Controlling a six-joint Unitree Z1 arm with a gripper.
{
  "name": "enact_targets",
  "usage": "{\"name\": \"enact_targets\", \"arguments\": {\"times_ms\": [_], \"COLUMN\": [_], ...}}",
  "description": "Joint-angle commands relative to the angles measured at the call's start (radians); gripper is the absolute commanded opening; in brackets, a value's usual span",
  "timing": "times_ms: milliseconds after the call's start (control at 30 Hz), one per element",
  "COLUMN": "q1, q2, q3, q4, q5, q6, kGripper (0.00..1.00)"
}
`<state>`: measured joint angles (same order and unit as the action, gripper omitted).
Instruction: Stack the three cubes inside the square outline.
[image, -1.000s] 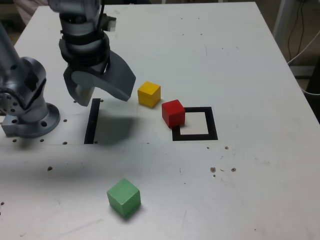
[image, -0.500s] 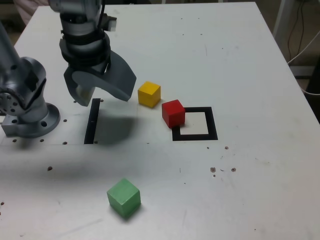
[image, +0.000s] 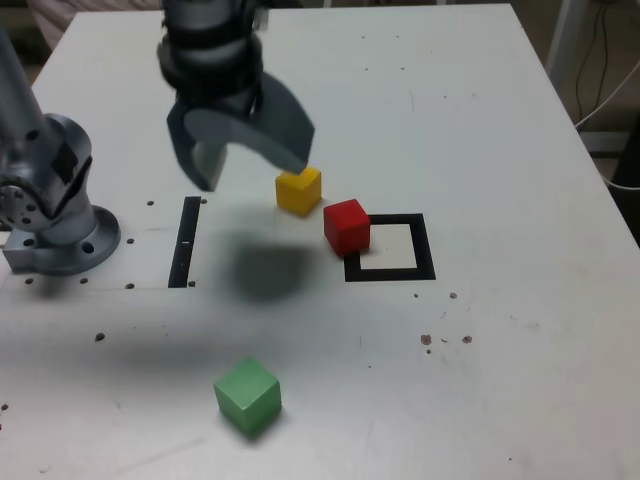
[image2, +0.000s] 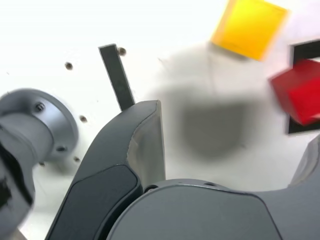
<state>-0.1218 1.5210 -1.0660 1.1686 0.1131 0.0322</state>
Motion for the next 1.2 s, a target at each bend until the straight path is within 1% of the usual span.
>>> {"name": "enact_targets", "arguments": {"times_ms": [0,100,167,233,300,500,567,700,833,933,1167], "q1": [0.014,0.029,0.033,0.035,0.036,0.039,0.042,0.057,0.076,0.085,0.094], "q2": [0.045,0.089,0.118,0.149,0.177,0.229,0.238,0.260,0.283,0.303,0.334], "q3": [-0.038,-0.083,-0.115,-0.150,-0.182,-0.238,-0.237,-0.211,-0.182,-0.163,-0.138], "q4": [0.037,0.060,0.066,0.070,0.071,0.044,0.017,-0.064,-0.098,-0.110,-0.131], "q5": [-0.044,-0.109,-0.141,-0.161,-0.173,-0.170,-0.169,-0.174,-0.175,-0.163,-0.124], "q6": [-0.008,-0.021,-0.036,-0.057,-0.084,-0.194,-0.233,-0.282,-0.302,-0.327,-0.367], "kGripper": [1.00,1.00,1.00,1.00,1.00,0.99,0.99,0.99,0.99,0.99,0.97]}}
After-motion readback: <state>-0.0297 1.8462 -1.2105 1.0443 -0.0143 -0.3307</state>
